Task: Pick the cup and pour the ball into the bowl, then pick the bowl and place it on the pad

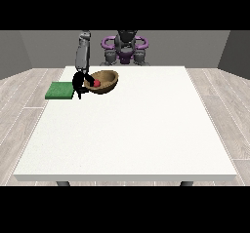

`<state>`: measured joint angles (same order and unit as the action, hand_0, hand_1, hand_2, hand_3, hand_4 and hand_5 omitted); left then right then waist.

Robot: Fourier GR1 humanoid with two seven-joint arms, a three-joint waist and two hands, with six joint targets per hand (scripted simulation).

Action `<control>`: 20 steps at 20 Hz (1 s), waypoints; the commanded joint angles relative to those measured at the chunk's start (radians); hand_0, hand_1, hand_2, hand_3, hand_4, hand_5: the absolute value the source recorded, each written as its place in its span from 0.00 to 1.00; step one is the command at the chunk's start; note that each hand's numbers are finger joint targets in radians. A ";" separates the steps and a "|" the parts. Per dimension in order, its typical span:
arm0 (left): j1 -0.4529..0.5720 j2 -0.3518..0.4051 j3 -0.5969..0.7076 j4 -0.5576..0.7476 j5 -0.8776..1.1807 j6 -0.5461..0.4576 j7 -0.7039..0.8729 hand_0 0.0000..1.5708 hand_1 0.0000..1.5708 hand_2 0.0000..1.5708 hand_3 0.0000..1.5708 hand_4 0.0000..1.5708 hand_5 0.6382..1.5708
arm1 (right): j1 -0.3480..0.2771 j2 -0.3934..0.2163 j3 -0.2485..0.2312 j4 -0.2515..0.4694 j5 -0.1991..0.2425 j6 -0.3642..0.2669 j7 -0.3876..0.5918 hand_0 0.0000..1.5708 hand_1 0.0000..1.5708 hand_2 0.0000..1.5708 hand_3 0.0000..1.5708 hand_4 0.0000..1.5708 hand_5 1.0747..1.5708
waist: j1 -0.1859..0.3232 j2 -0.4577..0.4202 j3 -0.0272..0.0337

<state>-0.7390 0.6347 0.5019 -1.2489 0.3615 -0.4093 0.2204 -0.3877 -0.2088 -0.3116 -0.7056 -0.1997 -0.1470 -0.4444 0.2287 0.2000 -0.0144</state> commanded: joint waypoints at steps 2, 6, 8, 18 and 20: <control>0.029 0.035 0.026 0.072 -0.010 -0.011 -0.007 0.00 0.00 0.00 0.00 0.76 0.95 | 0.009 -0.220 0.025 0.013 0.073 -0.045 0.268 1.00 1.00 1.00 0.71 0.65 0.95 | -0.072 -0.029 0.0064; 0.078 0.036 0.045 0.110 -0.012 -0.033 -0.050 0.00 0.00 0.00 0.00 0.76 0.97 | -0.022 -0.269 0.046 -0.030 0.064 -0.027 0.401 1.00 1.00 1.00 0.62 0.67 0.97 | -0.093 -0.049 0.0091; 0.096 0.044 0.052 0.138 -0.044 -0.008 -0.080 0.00 0.00 0.00 0.00 0.77 0.96 | -0.037 -0.315 0.082 -0.059 0.092 0.007 0.472 1.00 1.00 1.00 0.55 0.68 0.97 | -0.145 -0.075 0.0107; 0.208 0.076 0.089 0.192 -0.029 -0.062 -0.203 0.00 0.00 0.00 0.00 0.77 0.97 | -0.103 -0.472 0.006 -0.030 0.049 0.136 0.575 1.00 1.00 1.00 0.34 0.70 0.99 | -0.165 -0.073 0.0143; 0.183 0.104 0.092 0.220 -0.040 -0.039 -0.205 0.00 0.00 0.00 0.00 0.77 0.97 | -0.104 -0.480 0.014 -0.036 0.052 0.174 0.569 1.00 1.00 1.00 0.34 0.70 0.99 | -0.204 -0.054 0.0144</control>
<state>-0.5642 0.7186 0.5822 -1.0573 0.3216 -0.4547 0.0481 -0.4882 -0.6668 -0.2885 -0.7486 -0.1453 -0.0098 0.1182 0.0536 0.1335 -0.0007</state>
